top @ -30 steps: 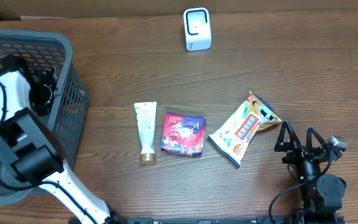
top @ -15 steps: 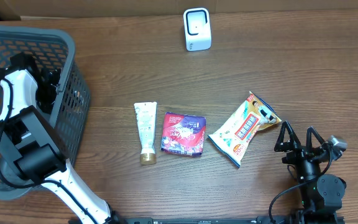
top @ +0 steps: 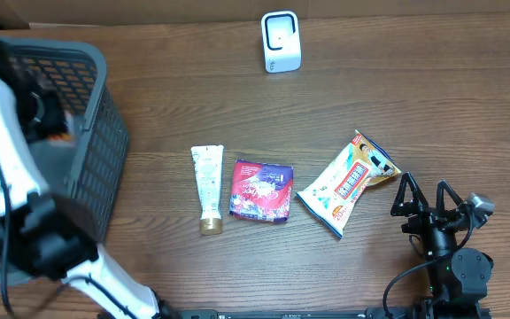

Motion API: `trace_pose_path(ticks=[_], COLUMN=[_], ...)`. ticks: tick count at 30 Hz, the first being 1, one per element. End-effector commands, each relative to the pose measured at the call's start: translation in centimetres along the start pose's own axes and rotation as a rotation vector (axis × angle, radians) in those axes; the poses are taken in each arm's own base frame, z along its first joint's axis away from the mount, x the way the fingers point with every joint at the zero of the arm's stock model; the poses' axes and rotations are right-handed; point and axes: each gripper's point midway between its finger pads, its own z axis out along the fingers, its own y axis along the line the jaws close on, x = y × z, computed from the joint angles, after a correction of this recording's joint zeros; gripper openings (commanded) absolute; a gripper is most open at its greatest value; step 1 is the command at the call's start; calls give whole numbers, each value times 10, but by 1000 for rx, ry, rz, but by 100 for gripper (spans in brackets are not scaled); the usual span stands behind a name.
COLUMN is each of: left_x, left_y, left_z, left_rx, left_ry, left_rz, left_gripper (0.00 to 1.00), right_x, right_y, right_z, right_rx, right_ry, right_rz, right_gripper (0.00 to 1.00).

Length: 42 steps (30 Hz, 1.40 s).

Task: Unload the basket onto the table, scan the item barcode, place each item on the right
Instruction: 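Reach into the basket and grasp the white Kleenex tissue pack, then carry the Kleenex pack over the table toward the other items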

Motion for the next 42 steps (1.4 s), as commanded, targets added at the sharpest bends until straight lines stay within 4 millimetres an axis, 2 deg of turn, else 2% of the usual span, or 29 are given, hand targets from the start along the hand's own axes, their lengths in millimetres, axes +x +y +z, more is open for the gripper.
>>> trace_pose_path(ticks=[1, 4, 6, 9, 11, 14, 17, 20, 24, 25, 26, 29, 33, 36, 42], left_x=[2, 28, 50, 78, 100, 135, 154, 176, 221, 238, 249, 284, 313, 326, 338], left_y=[-19, -65, -91, -122, -151, -187, -226, -272, -326, -341, -350, -369, -384, -389, -403], left_z=[-99, -159, -185, -204, -206, -191, -162, -119, -56, -39, -30, -10, -2, 3, 10], left_rx=[92, 303, 395, 440, 476, 501, 511, 537, 582, 606, 622, 672, 761, 817, 937], left_ry=[-250, -357, -388, -403, -379, -284, -209, -129, -43, -24, -8, 41, 98, 165, 304], left_rz=[-22, 46, 103, 211, 321, 458, 545, 609, 662, 675, 683, 721, 740, 710, 653], left_gripper=[4, 4, 4, 4, 4, 4, 5, 4, 4, 4, 4, 4, 4, 4, 4], right_x=[1, 1, 1, 1, 1, 1, 1, 1, 1, 1, 1, 1, 1, 1, 1], right_y=[0, 0, 0, 0, 0, 0, 0, 0, 0, 0, 0, 0, 0, 0, 0], right_z=[0, 0, 0, 0, 0, 0, 0, 0, 0, 0, 0, 0, 0, 0, 0], right_rx=[-2, -2, -2, -2, -2, -2, -2, -2, -2, -2, -2, -2, -2, -2, -6], right_ry=[-6, -6, -6, -6, -6, -6, -6, -6, -6, -6, -6, -6, -6, -6, -4], right_rz=[-7, -7, -7, -7, -7, -7, -7, -7, -7, -7, -7, -7, -7, -7, -7], right_gripper=[100, 100, 100, 100, 100, 100, 100, 100, 100, 100, 100, 100, 100, 100, 100])
